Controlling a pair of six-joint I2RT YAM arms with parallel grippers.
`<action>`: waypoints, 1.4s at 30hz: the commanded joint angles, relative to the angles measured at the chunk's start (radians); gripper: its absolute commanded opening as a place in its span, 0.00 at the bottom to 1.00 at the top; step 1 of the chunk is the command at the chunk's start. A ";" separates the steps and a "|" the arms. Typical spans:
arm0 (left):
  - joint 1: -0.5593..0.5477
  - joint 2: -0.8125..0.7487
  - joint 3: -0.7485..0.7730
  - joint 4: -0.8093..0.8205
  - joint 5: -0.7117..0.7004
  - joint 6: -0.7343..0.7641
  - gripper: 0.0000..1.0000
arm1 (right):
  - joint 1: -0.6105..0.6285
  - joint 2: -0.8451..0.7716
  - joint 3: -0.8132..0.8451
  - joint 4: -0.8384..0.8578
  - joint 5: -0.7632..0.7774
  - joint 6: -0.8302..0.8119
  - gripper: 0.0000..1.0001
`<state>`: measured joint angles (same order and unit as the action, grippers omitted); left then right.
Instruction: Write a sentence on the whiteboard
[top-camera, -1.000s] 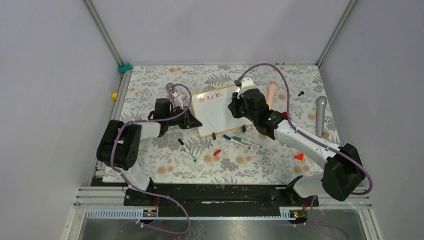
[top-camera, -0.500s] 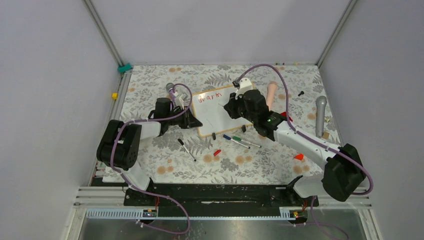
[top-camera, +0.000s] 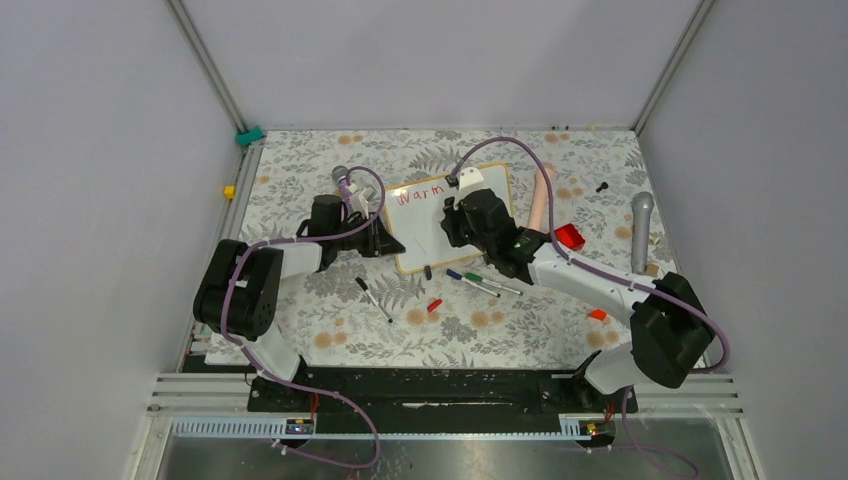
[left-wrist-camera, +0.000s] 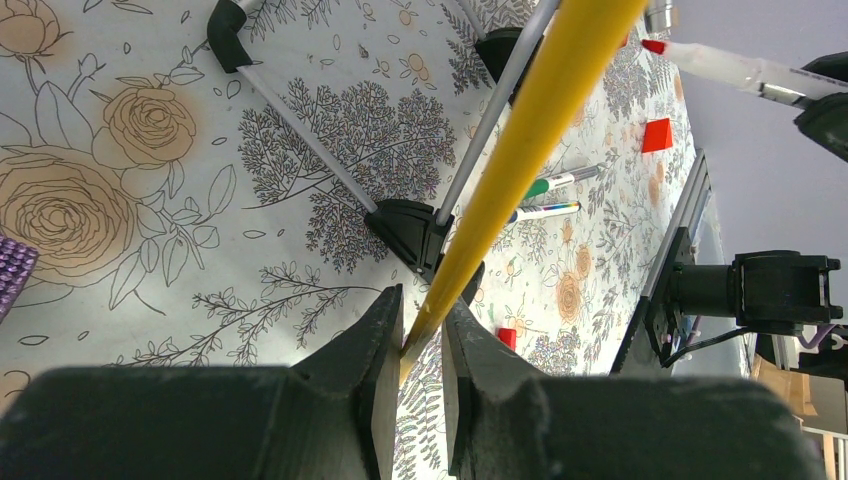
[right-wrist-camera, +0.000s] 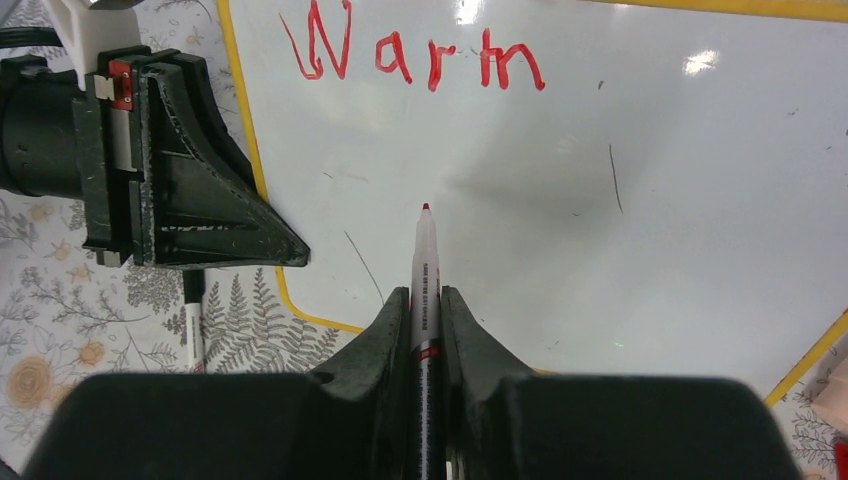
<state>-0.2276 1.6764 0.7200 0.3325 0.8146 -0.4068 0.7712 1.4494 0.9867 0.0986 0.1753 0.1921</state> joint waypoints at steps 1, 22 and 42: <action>-0.010 0.017 0.019 -0.045 -0.061 0.015 0.00 | 0.026 0.027 0.070 0.044 0.062 -0.029 0.00; -0.012 0.016 0.022 -0.048 -0.065 0.018 0.00 | 0.039 0.104 0.163 0.011 0.134 -0.043 0.00; -0.012 0.014 0.021 -0.052 -0.070 0.020 0.00 | 0.039 0.160 0.219 -0.039 0.159 -0.051 0.00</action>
<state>-0.2279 1.6764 0.7208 0.3305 0.8146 -0.4030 0.8005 1.5936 1.1515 0.0788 0.2985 0.1528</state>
